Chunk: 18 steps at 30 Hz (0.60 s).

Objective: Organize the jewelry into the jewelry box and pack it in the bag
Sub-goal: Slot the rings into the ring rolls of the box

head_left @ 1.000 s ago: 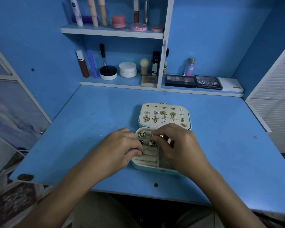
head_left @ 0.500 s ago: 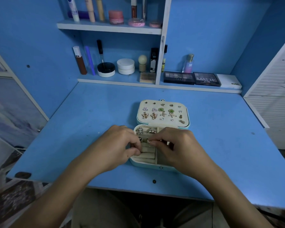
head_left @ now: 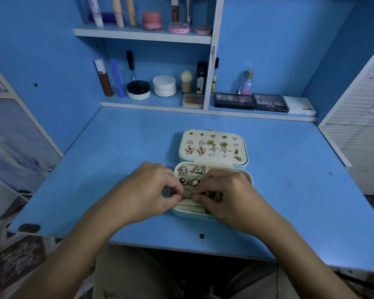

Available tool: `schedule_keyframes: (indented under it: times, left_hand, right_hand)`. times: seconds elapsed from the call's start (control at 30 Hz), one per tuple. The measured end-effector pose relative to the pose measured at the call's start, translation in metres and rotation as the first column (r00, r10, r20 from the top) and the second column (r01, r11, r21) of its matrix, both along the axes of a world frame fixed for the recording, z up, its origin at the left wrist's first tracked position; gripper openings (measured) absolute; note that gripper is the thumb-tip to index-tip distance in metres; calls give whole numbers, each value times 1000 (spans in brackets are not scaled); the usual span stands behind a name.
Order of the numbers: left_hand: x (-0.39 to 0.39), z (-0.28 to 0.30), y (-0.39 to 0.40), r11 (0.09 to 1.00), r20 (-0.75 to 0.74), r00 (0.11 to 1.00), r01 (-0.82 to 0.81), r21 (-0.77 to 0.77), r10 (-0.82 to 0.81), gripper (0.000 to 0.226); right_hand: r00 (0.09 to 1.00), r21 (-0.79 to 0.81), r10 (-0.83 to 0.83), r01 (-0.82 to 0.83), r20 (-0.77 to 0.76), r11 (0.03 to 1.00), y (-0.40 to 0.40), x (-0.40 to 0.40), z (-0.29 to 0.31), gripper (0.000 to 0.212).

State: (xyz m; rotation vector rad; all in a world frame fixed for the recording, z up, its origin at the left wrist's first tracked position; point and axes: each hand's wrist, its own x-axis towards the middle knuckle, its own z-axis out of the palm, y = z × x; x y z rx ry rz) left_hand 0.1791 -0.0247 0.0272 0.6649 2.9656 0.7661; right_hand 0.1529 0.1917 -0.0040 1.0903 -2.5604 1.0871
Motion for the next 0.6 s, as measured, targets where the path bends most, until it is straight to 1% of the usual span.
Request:
schedule_keyframes:
  times: [0.17,0.33,0.43,0.6]
  left_hand:
    - [0,-1,0,1000,7,1000,0,28,0,6]
    - [-2,-2,-1,999,20,1000,-20,45,20,7]
    - [-2,-3,-1,999,30,999,-23,44,22,7]
    - [-5,2,-5,993,97,995,-45,105,35,5]
  right_hand:
    - [998,27,6,-8,67,1000,-1,0,3,5]
    - [999,69,10,-14,50,998,-2,-1,5,7]
    - [998,46,13,-15,62,999,-2,0,4,6]
    - [998,-28,7,-6,61,1000,1,4,2,7]
